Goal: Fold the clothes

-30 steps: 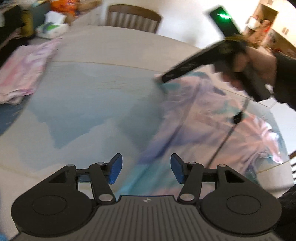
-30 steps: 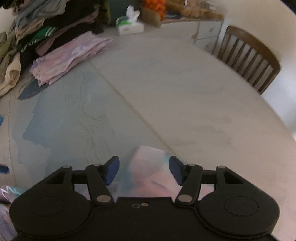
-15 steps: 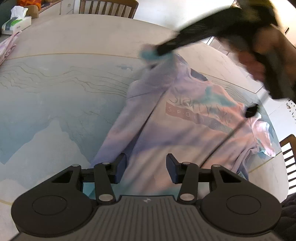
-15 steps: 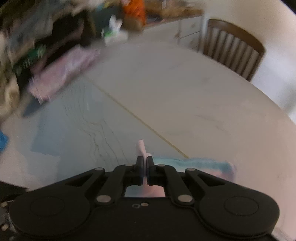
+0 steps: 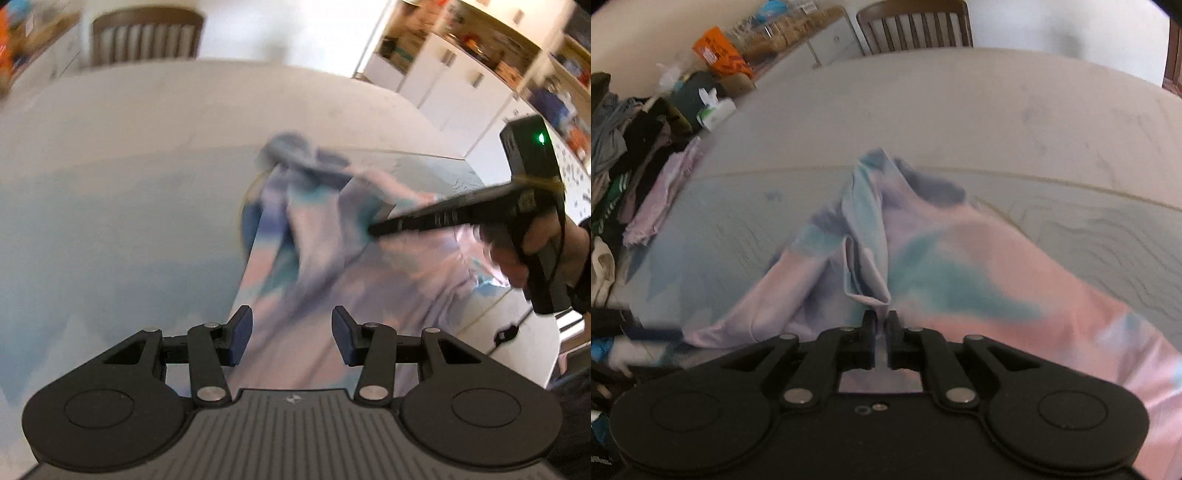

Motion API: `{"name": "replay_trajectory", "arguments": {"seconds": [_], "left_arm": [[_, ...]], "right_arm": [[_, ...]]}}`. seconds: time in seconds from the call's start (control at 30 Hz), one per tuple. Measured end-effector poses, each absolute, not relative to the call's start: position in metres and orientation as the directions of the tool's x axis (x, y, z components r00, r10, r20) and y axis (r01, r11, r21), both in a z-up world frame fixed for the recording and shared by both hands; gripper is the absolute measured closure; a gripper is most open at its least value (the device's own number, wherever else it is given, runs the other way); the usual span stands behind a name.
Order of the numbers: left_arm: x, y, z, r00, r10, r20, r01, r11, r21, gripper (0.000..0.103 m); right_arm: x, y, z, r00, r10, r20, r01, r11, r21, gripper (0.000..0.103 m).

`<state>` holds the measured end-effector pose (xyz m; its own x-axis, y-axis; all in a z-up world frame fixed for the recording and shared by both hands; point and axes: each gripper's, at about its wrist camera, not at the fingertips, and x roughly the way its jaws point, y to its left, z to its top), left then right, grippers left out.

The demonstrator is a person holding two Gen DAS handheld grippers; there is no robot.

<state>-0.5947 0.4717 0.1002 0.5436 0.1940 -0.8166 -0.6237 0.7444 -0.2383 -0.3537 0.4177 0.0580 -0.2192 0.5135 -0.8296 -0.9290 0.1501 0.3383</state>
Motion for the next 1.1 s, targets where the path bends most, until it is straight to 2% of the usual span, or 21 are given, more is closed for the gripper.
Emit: {"name": "replay_trajectory", "arguments": {"seconds": [0.1, 0.2, 0.43, 0.53, 0.6, 0.87, 1.1], "left_arm": [[-0.562, 0.496, 0.1, 0.552, 0.179, -0.814, -0.6, 0.763, -0.239, 0.058], [-0.536, 0.516, 0.089, 0.541, 0.142, -0.829, -0.599, 0.757, -0.261, 0.058], [-0.507, 0.539, 0.063, 0.484, 0.106, -0.868, -0.629, 0.732, -0.261, 0.062], [-0.504, 0.541, 0.06, 0.488, 0.101, -0.867, -0.631, 0.727, -0.27, 0.079], [-0.504, 0.542, 0.059, 0.503, 0.117, -0.857, -0.641, 0.715, -0.278, 0.1], [-0.546, 0.551, 0.079, 0.541, 0.31, -0.781, -0.76, 0.577, -0.298, 0.102], [-0.641, 0.576, 0.1, 0.412, 0.573, -0.709, -0.902, 0.369, -0.226, 0.102]], "right_arm": [[-0.348, 0.41, 0.07, -0.242, 0.542, -0.805, -0.921, 0.133, 0.366, 0.0], [-0.34, 0.398, 0.078, -0.204, 0.548, -0.811, -0.938, 0.128, 0.322, 0.0], [-0.32, 0.375, 0.067, -0.153, 0.531, -0.833, -0.938, 0.187, 0.291, 0.0], [-0.319, 0.371, 0.06, -0.145, 0.521, -0.841, -0.938, 0.197, 0.284, 0.0], [-0.319, 0.369, 0.056, -0.143, 0.513, -0.847, -0.94, 0.198, 0.278, 0.0], [-0.326, 0.371, 0.051, -0.123, 0.496, -0.86, -0.955, 0.176, 0.237, 0.0], [-0.334, 0.377, 0.054, -0.095, 0.467, -0.879, -0.97, 0.156, 0.188, 0.0]]}}
